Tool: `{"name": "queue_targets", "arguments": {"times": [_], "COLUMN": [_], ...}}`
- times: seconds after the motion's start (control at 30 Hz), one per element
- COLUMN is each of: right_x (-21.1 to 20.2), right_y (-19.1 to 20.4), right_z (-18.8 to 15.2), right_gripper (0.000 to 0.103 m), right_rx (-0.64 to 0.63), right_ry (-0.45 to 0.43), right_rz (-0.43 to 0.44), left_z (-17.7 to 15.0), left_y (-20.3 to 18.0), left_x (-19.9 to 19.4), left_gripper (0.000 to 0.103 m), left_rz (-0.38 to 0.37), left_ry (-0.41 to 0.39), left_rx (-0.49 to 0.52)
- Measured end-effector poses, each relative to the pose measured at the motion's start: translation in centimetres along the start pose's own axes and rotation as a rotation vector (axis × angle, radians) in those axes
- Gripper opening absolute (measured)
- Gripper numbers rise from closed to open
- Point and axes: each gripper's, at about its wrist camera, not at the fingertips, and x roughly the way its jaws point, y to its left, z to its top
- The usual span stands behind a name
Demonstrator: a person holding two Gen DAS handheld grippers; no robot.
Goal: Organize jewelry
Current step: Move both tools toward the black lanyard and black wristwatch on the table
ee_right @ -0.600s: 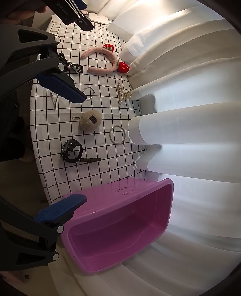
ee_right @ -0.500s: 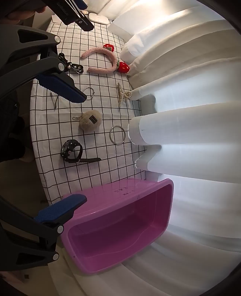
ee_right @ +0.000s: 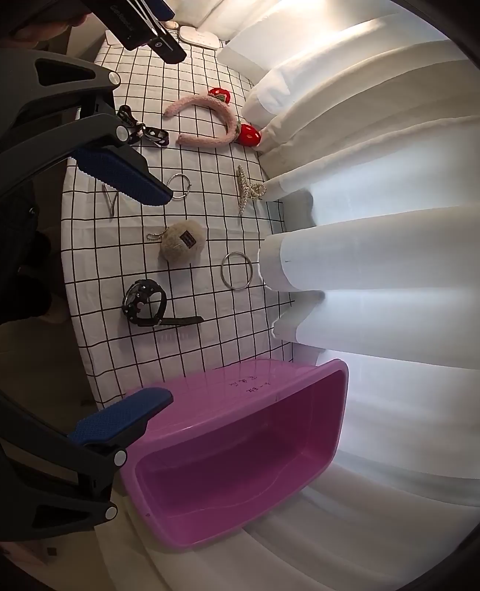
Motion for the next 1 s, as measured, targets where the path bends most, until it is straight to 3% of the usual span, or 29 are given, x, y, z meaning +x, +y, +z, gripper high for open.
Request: {"name": "queue_targets", "arguments": {"times": [0.33, 1.0], "right_x": [0.5, 3.7], "right_y": [1.2, 1.2], "right_z": [-0.8, -1.8], "right_gripper": [0.094, 0.094], "right_rx": [-0.063, -0.036], "right_ry": [0.004, 0.086], "right_rz": [-0.033, 0.029], "left_z": [-0.7, -1.7], "left_y": [0.0, 1.9], "left_x": [1.0, 3.3], "left_gripper": [0.097, 0.097], "left_rz": [0.021, 0.071], "left_ry": [0.038, 0.084], "left_rx": [0.015, -0.021]}}
